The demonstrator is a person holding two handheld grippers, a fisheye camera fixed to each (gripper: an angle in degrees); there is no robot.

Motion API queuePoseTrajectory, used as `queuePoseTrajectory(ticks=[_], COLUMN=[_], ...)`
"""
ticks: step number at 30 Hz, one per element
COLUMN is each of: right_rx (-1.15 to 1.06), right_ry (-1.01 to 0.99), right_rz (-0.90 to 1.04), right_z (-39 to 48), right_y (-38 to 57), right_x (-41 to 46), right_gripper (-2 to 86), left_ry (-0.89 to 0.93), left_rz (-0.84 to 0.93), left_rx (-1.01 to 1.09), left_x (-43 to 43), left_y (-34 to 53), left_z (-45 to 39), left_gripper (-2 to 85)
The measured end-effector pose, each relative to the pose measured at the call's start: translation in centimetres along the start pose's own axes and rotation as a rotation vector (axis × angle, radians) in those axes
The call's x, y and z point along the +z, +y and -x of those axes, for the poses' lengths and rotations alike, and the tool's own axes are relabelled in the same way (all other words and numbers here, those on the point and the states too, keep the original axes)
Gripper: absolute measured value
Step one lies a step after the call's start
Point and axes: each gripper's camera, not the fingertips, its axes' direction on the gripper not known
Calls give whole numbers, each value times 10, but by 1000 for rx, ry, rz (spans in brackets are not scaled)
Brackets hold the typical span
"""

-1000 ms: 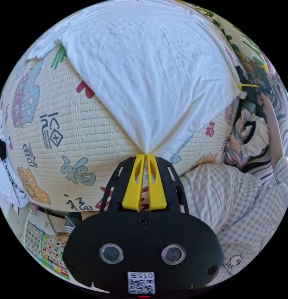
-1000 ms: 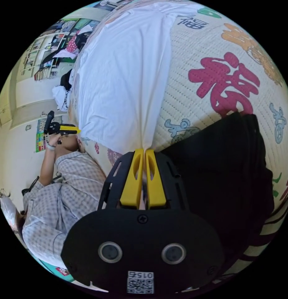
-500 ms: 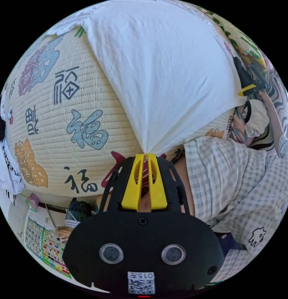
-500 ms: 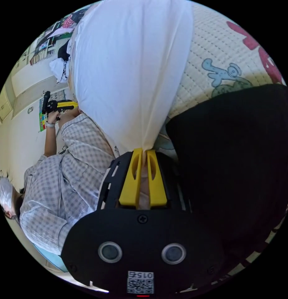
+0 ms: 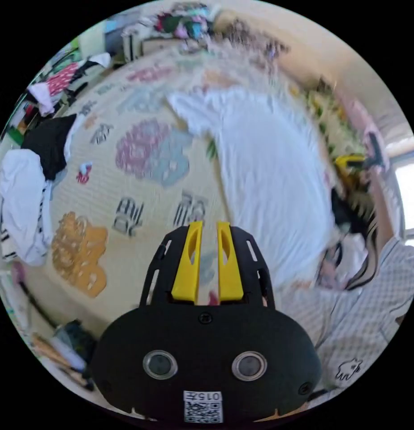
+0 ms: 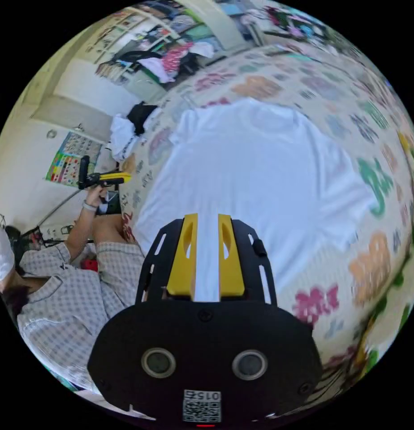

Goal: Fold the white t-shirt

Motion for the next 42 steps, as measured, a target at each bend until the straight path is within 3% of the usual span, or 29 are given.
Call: queuePoseTrajectory(ticks=[1,4,9,17,24,27,32,38,42], right_rx=[-68,-209,-249,-48,54,70,57,54,88], right_ry=[-37,-94,19,209,199,109,-125,-235,-185], right_rz=[-24,-36,35,140,122,93,-66,-227,-258], right_z=[21,77,143,161,148,139,117,80,54], right_y=[-38,-129,-252,-365,-389,-389,-369,-322,-294], right_x=[11,51,125,192,198,187,140,75,46], right_gripper=[85,85,93,99,15,2,-3,-4,-3], left_ry=[63,144,220,281,277,273,280,137,36], left_rz=[-134,-291,-298,-296,-276,-242,-347,-422,-387], left_rx=[-50,-146,-211,-198,-167,-145,-168,-36,96], left_x=[-8,-7,15,29,39,38,17,-8,8], left_y=[-3,-16,-39,-64,-81,-83,-69,-76,-92], left_z=[14,44,82,126,139,138,124,50,-17], left_gripper=[60,74,84,96,44,8,-5,-6,-6])
